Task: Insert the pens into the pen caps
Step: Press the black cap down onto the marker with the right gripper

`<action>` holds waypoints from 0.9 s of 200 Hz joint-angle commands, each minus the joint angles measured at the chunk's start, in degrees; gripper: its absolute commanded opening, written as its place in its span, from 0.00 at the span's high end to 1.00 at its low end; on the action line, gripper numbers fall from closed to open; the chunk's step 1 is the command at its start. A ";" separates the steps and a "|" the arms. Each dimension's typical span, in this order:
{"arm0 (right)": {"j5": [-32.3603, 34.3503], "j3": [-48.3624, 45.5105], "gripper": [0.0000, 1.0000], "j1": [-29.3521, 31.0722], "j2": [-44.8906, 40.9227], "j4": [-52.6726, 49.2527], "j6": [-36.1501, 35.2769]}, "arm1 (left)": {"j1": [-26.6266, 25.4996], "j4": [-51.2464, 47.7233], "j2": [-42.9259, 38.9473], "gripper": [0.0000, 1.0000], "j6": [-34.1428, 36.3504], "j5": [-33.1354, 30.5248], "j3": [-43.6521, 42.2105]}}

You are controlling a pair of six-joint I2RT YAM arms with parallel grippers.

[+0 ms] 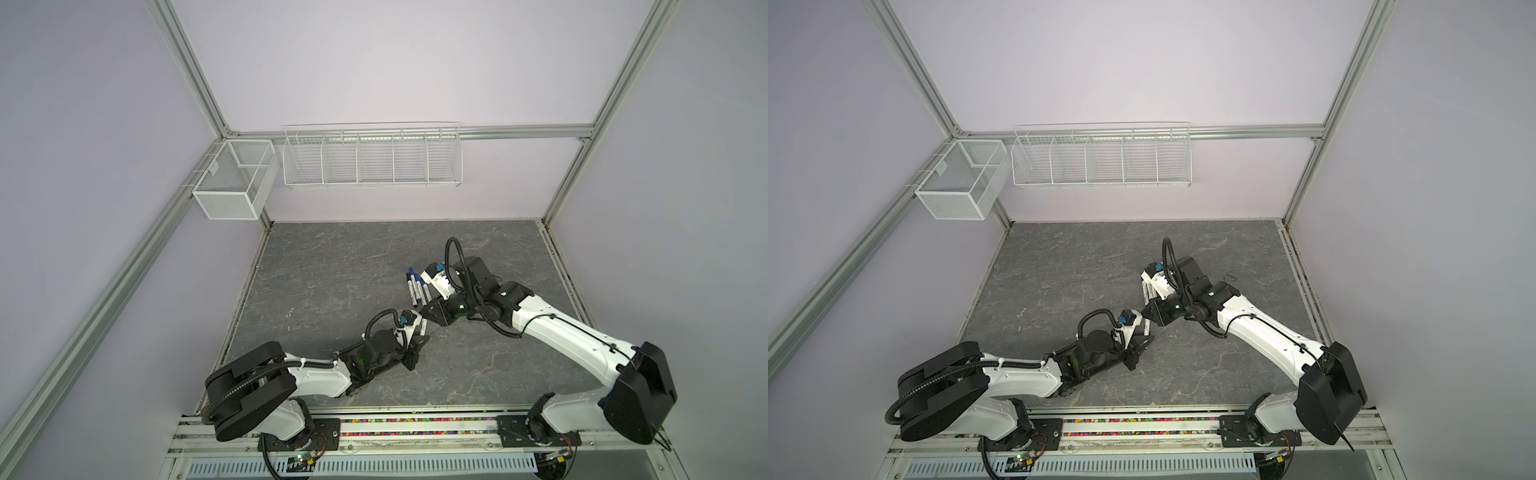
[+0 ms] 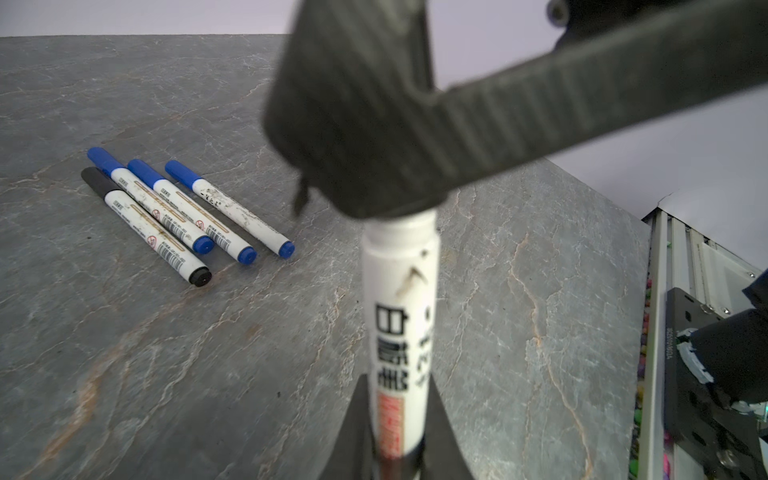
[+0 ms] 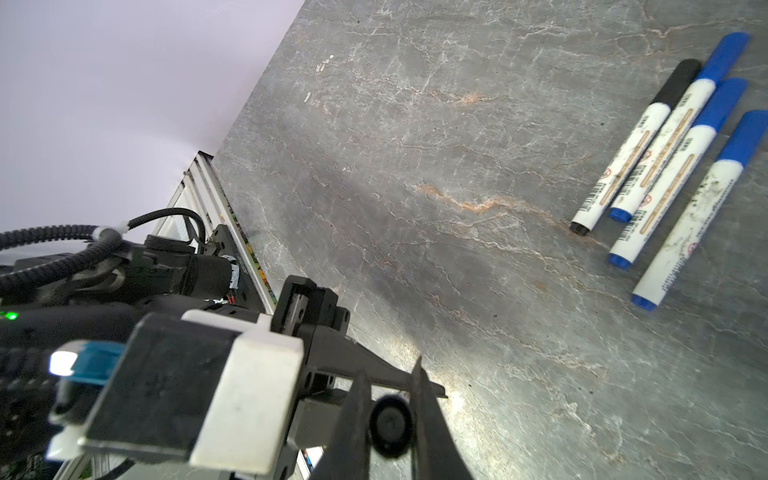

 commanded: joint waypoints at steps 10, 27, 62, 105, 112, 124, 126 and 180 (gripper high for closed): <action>2.74 -2.83 0.93 1.01 1.02 -8.33 0.30 | 0.67 15.11 -1.66 1.00 1.09 -4.41 2.60; 0.78 -3.04 0.90 1.05 0.28 -7.63 -0.28 | 0.67 16.15 -1.61 1.00 1.74 -4.97 2.21; -0.55 -3.46 0.81 0.70 -3.51 -4.48 -0.09 | 0.59 12.80 -0.49 1.00 2.18 -2.42 3.84; 0.19 -4.08 0.56 -1.32 -8.58 0.97 3.25 | 0.59 12.11 2.04 1.00 1.92 0.02 4.66; 0.64 -4.10 0.55 -1.60 -9.23 1.58 3.60 | 0.57 11.63 2.35 1.00 1.88 0.37 4.78; 0.85 -3.97 0.54 -2.07 -10.12 2.21 3.93 | 0.50 11.22 2.68 1.00 1.87 0.77 4.86; 0.85 -3.94 0.54 -2.17 -10.23 2.30 3.91 | 0.50 11.20 2.70 1.00 1.90 0.79 4.85; 0.91 -0.16 0.53 -3.53 -11.03 2.30 2.54 | 0.42 9.81 2.82 1.00 2.06 1.11 4.84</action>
